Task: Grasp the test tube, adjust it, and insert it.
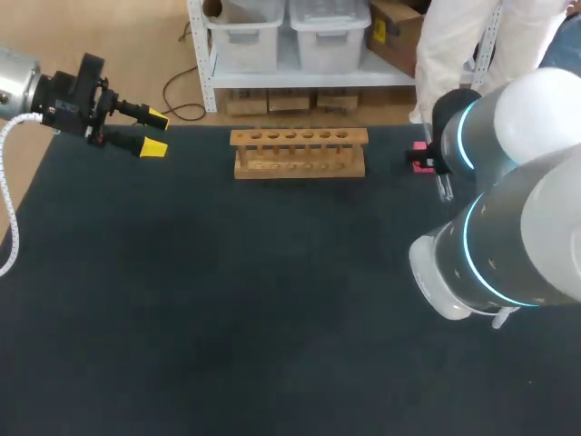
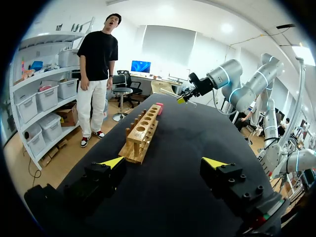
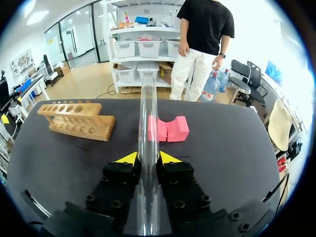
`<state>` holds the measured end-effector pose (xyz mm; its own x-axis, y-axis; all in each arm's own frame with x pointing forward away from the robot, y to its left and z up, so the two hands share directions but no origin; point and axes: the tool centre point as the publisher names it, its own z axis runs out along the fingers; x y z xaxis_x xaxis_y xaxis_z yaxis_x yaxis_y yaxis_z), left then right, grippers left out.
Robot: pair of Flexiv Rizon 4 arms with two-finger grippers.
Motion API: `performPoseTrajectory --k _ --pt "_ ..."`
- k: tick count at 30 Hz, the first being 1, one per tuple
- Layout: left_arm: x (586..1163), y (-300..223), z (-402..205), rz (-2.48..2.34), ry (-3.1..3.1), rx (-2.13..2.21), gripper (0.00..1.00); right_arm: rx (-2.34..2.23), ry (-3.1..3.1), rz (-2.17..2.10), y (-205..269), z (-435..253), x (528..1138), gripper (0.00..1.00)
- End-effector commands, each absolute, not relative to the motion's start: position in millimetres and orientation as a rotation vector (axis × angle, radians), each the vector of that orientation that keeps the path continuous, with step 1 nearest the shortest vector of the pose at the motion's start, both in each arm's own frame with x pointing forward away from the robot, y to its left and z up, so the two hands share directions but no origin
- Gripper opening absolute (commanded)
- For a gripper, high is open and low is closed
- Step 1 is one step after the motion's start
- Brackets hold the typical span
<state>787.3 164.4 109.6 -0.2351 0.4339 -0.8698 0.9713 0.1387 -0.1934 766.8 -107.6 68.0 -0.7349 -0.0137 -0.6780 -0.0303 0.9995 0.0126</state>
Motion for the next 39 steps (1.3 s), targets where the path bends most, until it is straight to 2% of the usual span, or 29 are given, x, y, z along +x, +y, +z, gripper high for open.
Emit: performPoseTrajectory --k 1,18,39 --pt "787.6 164.9 108.8 -1.046 1.760 1.357 1.00 0.011 2.414 -0.051 -87.3 86.9 759.4 0.00" --pt "787.6 164.9 108.8 -1.046 1.760 1.357 1.00 0.049 2.443 -0.035 12.1 79.1 796.6 0.00" --pt "787.6 164.9 108.8 -1.046 1.760 1.357 1.00 0.036 2.460 0.054 54.0 53.6 817.4 0.00"
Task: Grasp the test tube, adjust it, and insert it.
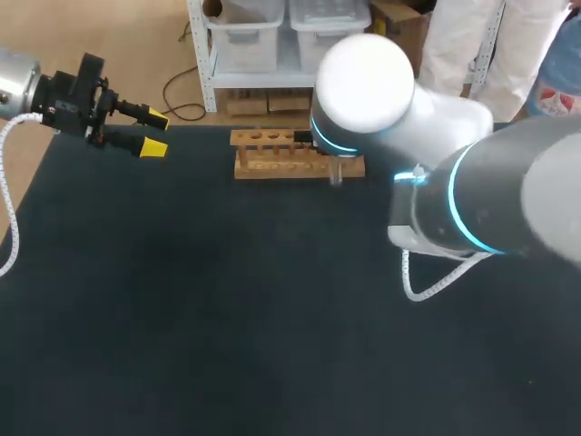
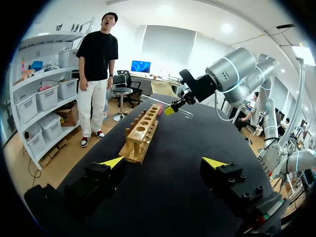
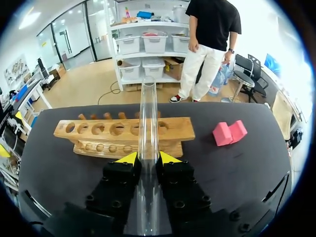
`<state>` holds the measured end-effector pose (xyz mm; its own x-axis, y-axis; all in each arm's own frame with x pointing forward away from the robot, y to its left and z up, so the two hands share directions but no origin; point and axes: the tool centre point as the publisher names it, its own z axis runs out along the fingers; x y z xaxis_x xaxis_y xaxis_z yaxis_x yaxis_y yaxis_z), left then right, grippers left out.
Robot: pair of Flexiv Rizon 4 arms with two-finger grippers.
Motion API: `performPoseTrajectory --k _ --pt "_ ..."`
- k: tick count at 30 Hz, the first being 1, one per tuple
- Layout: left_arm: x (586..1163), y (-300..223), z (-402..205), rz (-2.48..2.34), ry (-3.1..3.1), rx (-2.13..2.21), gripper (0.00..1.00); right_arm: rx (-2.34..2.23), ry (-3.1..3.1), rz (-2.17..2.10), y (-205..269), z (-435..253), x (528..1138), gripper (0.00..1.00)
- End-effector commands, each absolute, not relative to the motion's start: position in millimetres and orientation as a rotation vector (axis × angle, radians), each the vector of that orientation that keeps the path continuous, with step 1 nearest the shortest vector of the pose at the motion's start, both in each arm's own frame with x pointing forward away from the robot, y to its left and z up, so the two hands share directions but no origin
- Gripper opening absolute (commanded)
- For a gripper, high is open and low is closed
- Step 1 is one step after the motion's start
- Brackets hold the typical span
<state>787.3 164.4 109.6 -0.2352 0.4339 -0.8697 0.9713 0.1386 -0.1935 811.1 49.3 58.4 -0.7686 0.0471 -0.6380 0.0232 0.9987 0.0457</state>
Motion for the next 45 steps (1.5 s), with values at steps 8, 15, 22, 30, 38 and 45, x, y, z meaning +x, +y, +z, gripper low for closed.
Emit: performPoseTrajectory --k 8,15,22,30,38,45 --pt "787.6 164.9 108.8 -1.046 1.760 1.357 1.00 0.028 2.472 0.078 59.9 46.8 823.1 0.00" --pt "787.6 164.9 108.8 -1.046 1.760 1.357 1.00 0.021 2.488 0.087 63.3 40.4 825.1 0.00" --pt "787.6 164.9 108.8 -1.046 1.760 1.357 1.00 0.022 2.506 0.092 65.0 35.0 822.2 0.00" --pt "787.6 164.9 108.8 -1.046 1.760 1.357 1.00 0.026 2.525 0.098 66.7 29.9 819.1 0.00" --pt "787.6 164.9 108.8 -1.046 1.760 1.357 1.00 0.020 2.539 0.105 67.7 24.9 819.7 0.00" --pt "787.6 164.9 108.8 -1.046 1.760 1.357 1.00 0.016 2.547 0.106 67.9 23.6 820.0 0.00"
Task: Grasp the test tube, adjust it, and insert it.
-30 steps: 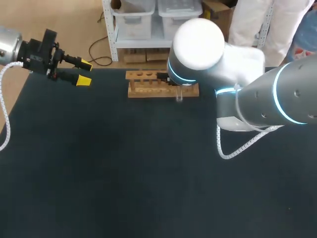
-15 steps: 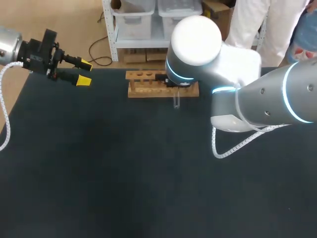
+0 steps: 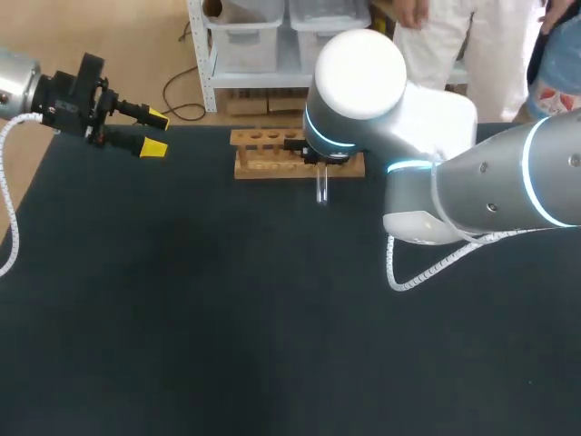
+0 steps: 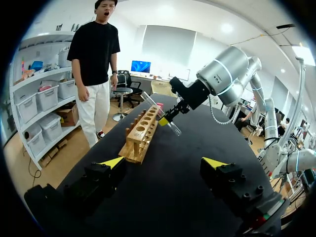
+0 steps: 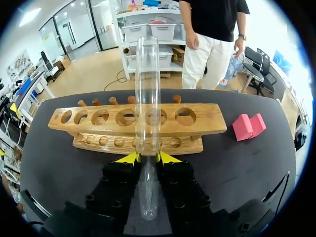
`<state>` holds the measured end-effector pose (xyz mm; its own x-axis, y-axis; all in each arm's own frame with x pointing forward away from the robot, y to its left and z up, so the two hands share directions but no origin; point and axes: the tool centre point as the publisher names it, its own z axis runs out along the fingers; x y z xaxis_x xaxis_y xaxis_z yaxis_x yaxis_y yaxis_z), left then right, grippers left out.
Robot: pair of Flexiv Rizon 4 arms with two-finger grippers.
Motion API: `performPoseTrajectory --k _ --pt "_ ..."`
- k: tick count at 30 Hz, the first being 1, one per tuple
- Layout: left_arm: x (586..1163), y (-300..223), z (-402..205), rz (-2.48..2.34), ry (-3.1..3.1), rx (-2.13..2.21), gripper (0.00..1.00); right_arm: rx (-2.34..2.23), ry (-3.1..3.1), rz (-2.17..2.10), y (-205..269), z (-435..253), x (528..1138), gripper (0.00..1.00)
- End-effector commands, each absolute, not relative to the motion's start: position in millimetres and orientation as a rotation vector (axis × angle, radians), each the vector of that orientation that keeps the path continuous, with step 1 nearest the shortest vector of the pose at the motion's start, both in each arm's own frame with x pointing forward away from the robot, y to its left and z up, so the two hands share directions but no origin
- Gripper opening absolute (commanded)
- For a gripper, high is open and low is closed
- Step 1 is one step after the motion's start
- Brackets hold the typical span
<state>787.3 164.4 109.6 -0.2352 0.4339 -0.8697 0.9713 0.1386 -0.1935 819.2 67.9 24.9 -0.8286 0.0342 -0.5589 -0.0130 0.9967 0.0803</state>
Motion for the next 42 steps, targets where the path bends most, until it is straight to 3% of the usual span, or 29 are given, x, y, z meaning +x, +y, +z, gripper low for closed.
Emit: performPoseTrajectory --k 1,42 --pt "787.6 164.9 108.8 -1.046 1.760 1.357 1.00 0.016 2.548 0.105 67.9 23.8 819.6 0.00" --pt "787.6 164.9 108.8 -1.046 1.760 1.357 1.00 0.100 2.449 0.040 37.8 110.7 751.5 0.00"
